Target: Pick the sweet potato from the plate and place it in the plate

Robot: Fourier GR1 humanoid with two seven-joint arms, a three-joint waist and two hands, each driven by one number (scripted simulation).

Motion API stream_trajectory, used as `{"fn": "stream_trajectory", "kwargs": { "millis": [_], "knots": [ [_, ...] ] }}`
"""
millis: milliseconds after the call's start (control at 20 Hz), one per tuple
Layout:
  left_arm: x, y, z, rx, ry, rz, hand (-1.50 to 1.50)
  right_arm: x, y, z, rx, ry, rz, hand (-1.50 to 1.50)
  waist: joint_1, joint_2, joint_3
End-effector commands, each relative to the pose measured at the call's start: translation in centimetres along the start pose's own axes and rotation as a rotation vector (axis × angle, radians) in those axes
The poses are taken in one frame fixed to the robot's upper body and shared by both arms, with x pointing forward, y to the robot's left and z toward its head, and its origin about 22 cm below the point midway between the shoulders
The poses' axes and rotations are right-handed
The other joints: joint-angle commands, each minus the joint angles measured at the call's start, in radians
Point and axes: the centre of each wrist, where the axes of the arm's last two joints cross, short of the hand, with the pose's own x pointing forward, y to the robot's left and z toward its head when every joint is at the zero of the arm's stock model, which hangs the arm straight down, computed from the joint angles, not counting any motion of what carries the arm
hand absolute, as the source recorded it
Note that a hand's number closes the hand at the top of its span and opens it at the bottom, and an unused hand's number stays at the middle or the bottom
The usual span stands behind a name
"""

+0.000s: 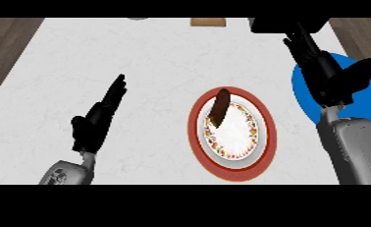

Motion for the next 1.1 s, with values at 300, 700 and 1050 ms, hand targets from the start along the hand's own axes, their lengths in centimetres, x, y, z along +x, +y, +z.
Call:
{"fn": "stream_trajectory", "kwargs": {
  "millis": [300,700,1050],
  "knots": [
    [0.8,4.8,-0.3,0.162,0.073,-0.024,0.0,-0.3,-5.4,0.6,0.023,-0.193,0.513,1.5,-0.007,0.016,-0.038],
    [1.7,7.0,-1.1,0.168,0.121,0.002,0.0,-16.6,3.3,6.8,-0.169,-0.298,0.077,-1.5,0.003,0.028,-0.007],
    [0.3,4.8,-1.5,0.186,0.117,0.024,0.0,-17.2,5.4,8.4,-0.014,-0.218,0.323,-1.5,-0.016,0.021,-0.009]
  ]
}}
